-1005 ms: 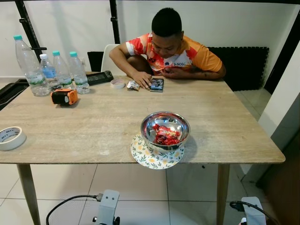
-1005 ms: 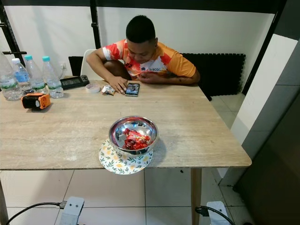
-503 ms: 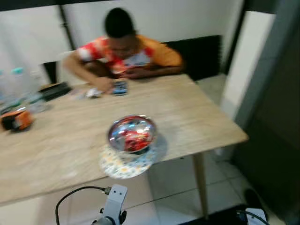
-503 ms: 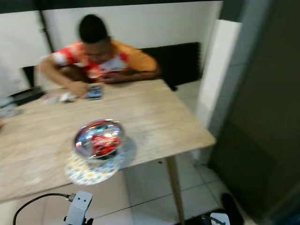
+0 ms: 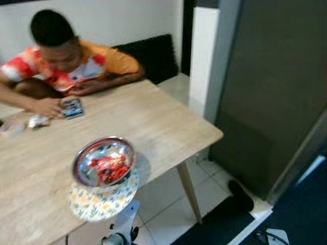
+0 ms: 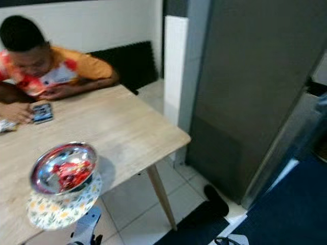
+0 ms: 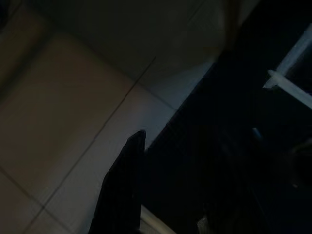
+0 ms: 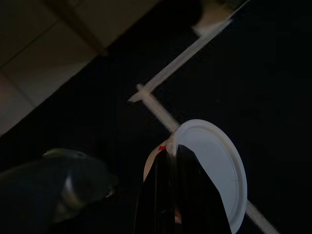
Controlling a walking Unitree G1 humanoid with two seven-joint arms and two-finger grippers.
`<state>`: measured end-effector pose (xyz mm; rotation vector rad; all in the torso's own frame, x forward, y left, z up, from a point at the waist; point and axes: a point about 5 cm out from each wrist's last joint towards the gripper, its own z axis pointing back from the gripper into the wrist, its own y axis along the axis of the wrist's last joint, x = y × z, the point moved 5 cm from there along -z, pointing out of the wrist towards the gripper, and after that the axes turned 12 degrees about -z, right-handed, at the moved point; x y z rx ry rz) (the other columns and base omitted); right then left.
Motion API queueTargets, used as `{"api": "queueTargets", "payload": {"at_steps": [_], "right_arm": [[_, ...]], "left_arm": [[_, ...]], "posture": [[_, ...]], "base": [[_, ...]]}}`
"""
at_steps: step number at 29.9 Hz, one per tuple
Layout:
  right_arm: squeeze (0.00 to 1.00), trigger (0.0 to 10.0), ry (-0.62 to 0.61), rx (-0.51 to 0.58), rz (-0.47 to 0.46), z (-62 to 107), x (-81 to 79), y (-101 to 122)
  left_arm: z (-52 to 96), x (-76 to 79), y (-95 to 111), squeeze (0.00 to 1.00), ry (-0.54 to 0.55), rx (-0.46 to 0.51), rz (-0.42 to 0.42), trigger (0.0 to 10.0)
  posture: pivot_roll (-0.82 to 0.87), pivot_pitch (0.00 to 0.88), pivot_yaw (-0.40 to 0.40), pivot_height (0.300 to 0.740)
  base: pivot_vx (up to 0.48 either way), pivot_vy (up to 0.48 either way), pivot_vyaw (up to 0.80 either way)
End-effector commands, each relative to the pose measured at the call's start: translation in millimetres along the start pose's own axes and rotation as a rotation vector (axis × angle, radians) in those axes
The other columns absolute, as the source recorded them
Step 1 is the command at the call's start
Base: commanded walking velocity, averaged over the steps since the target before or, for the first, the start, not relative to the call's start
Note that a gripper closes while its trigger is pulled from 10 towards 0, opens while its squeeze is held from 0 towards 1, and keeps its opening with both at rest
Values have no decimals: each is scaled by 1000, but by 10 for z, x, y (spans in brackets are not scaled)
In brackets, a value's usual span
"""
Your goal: Restocking fridge
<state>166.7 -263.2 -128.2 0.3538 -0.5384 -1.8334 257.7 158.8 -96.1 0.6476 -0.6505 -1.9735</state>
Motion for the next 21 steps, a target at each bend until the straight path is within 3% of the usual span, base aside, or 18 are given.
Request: {"api": "queueTargets", "payload": {"at_steps": [1, 6, 15, 21], "right_arm": [[0, 10000, 13, 4, -13, -8, -49, 22], [0, 10000, 10, -9, -11, -10, -39, 13], [0, 10000, 53, -38, -5, -11, -77, -25], [0, 10000, 57, -19, 14, -17, -87, 17]], "left_arm": [[19, -3, -71, 0, 2, -15, 6, 10000], [23, -13, -84, 0, 10, -18, 14, 10000], [26, 31, -126, 0, -22, -39, 18, 10000], [66, 30, -316, 0, 9, -112, 49, 10000]], "posture": [[-164, 0, 39, 740], [-168, 0, 41, 740], [-167, 0, 37, 740], [-153, 0, 28, 740]], "base": [[0, 0, -800], [0, 0, -800], [0, 0, 0], [0, 0, 0]]}}
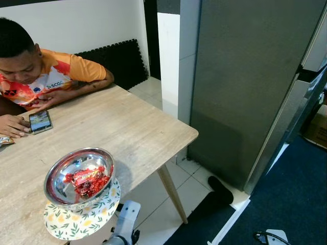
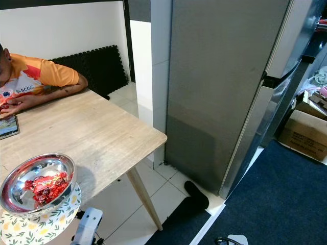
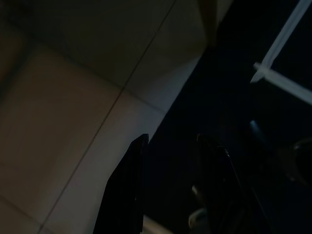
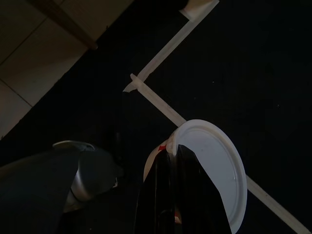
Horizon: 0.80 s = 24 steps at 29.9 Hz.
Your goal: Restocking fridge
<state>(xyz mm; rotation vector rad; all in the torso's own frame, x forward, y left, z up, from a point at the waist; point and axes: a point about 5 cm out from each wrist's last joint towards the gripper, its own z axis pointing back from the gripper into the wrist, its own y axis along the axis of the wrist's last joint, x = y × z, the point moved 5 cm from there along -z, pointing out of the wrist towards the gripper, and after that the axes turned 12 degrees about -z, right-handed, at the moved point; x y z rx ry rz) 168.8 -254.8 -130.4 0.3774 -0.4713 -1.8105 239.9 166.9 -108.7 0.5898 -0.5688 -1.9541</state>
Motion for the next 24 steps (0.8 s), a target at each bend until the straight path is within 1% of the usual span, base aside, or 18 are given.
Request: {"api": "queueTargets", "payload": {"at_steps": [1, 3, 4, 6, 9, 10, 11, 13, 15, 17, 19, 24], "right_arm": [[0, 10000, 4, 16, -3, -4, -7, 45], [0, 10000, 9, 22, -7, -9, -22, 71], [0, 10000, 20, 33, 1, -16, -58, 122], [0, 10000, 24, 35, 4, -20, -73, 138], [0, 10000, -3, 51, 33, -30, -90, 192], [0, 10000, -3, 51, 33, -30, -90, 192], [0, 10000, -20, 61, 25, -33, -88, 216], [0, 10000, -31, 84, 1, -43, -126, 283], [0, 10000, -26, 95, -8, -45, -150, 311], [0, 10000, -9, 110, -36, -52, -213, 352], [0, 10000, -11, 109, -48, -60, -275, 363], [0, 10000, -11, 93, -32, -63, -286, 325]], "left_arm": [[20, 12, -110, 0, -7, -34, 9, 10000], [27, 14, -138, 0, -11, -40, 0, 10000], [44, -7, -207, 0, -7, -64, -16, 10000], [51, -23, -231, 0, -1, -73, -15, 10000], [60, -45, -266, 0, 15, -81, 46, 10000], [60, -45, -266, 0, 15, -81, 46, 10000], [61, -54, -266, 0, 23, -79, 74, 10000], [53, -94, -207, 0, 34, -51, 161, 10000], [50, -124, -180, 0, 47, -43, 173, 10000], [46, -151, -150, 0, 53, -35, 168, 10000], [42, -164, -119, 0, 43, -31, 124, 10000], [35, -150, -86, 0, 31, -20, 116, 10000]], "posture": [[-153, 0, 28, 740], [-149, 0, 30, 740], [-143, 0, 29, 740], [-139, 0, 29, 740], [-121, 0, 31, 740], [-121, 0, 31, 740], [-120, 0, 30, 740], [-109, 0, 28, 740], [-109, 1, 26, 740], [-109, 2, 24, 740], [-93, 0, 27, 740], [-80, 0, 37, 740]], "base": [[0, 0, 0], [0, 0, 0], [0, 0, 0], [0, 0, 0], [0, 0, 0], [0, 0, 0], [0, 0, 0], [0, 0, 0], [0, 0, 0], [0, 0, 0], [0, 0, 0], [0, 0, 0]]}}
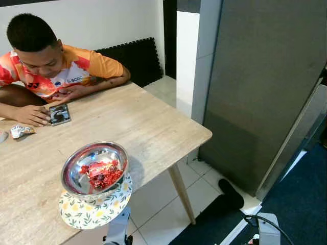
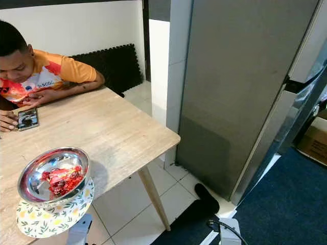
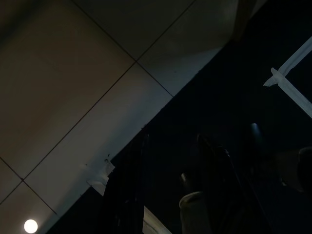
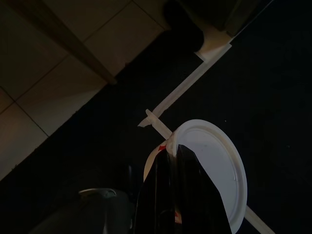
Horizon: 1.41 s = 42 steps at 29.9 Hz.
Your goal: Restocking fridge
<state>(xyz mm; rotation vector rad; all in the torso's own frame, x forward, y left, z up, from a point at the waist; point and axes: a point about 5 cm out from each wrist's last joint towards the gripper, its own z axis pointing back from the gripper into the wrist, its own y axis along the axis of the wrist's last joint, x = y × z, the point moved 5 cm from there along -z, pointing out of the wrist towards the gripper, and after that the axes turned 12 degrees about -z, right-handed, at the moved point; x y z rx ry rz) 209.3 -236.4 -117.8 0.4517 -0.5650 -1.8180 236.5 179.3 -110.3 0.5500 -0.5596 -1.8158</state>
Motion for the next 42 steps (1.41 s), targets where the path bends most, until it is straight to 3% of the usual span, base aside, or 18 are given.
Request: {"api": "queueTargets", "payload": {"at_steps": [1, 5, 19, 26, 42], "right_arm": [[0, 10000, -8, -10, -5, 4, 2, -37], [0, 10000, -11, -9, -15, 7, 5, -50], [0, 10000, -66, -35, -6, 62, 248, -203], [0, 10000, -60, -28, 16, 57, 256, -159], [0, 10000, -49, -18, 59, 37, 261, -45]], "left_arm": [[7, -47, 14, 0, -3, 2, -22, 10000], [2, -37, 42, 0, -15, 10, -31, 10000], [-33, 21, 221, 0, -18, 63, -15, 10000], [-50, 16, 402, 0, -23, 112, -3, 10000], [-64, 48, 512, 0, -18, 141, 13, 10000]], "posture": [[-80, 0, 37, 740], [-97, 0, 46, 740], [-154, 17, 68, 740], [-164, 18, 59, 740], [-165, 10, 43, 740]], "base": [[0, 0, 0], [0, 0, 0], [0, -335, 0], [0, -341, 0], [0, -341, 0]]}}
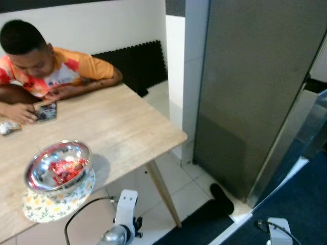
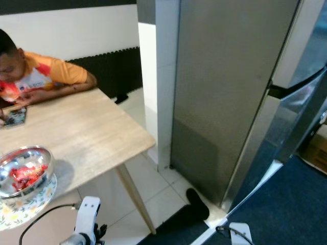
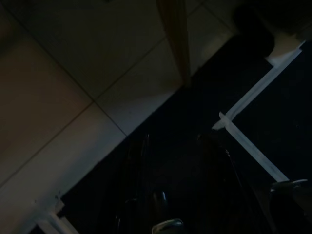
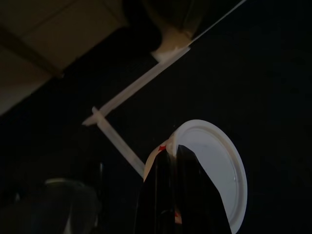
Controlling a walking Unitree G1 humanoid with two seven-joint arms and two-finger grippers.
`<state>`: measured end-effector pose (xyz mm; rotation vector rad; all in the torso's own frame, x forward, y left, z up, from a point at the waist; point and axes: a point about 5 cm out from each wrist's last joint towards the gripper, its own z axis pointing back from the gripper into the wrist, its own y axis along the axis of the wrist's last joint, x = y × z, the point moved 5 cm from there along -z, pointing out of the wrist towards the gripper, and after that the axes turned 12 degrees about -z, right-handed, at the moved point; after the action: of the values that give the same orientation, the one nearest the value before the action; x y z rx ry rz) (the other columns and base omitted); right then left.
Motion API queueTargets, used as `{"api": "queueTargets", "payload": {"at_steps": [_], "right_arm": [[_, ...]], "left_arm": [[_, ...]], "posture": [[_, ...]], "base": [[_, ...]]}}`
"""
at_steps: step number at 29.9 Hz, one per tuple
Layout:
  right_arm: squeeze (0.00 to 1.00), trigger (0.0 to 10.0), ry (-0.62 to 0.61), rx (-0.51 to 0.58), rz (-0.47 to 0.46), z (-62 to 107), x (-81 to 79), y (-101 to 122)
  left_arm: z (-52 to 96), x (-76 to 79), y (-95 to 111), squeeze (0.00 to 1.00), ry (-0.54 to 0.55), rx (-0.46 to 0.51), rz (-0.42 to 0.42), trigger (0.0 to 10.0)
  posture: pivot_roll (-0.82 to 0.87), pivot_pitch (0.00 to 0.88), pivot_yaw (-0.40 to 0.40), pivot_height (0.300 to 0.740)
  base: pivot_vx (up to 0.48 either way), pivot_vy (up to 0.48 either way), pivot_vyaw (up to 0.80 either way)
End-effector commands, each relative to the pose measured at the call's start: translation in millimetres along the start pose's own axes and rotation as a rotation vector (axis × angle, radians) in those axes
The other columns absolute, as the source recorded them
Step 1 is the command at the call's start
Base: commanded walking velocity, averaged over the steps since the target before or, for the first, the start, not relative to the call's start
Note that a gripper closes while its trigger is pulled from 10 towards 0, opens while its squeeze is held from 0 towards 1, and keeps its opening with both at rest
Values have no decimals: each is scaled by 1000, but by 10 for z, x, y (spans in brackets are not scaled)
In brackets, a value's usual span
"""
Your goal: Restocking fridge
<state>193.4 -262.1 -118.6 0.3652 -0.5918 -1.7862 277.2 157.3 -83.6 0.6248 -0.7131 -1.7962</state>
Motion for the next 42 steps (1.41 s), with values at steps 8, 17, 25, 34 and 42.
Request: {"api": "queueTargets", "payload": {"at_steps": [8, 17, 25, 34, 42], "right_arm": [[0, 10000, 12, 9, 11, -5, -13, 44], [0, 10000, 25, 22, 28, -14, -48, 110], [0, 10000, 45, 42, 44, -27, -125, 220], [0, 10000, 47, 44, 45, -24, -140, 209], [0, 10000, 40, 43, 40, -20, -109, 194]], "left_arm": [[-17, 24, 60, 0, -4, 10, 4, 10000], [-11, -10, 72, 0, 6, 20, 15, 10000], [-8, -3, 70, 0, 8, 26, 23, 10000], [-10, 12, 71, 0, 4, 25, 22, 10000], [-17, 22, 92, 0, -2, 27, 16, 10000]], "posture": [[-163, 6, 40, 740], [-152, 5, 24, 740], [-146, 7, 16, 740], [-152, 13, 22, 740], [-163, 18, 33, 740]], "base": [[0, -337, 0], [0, -340, 0], [0, -356, 0], [0, -361, 0], [0, -362, 0]]}}
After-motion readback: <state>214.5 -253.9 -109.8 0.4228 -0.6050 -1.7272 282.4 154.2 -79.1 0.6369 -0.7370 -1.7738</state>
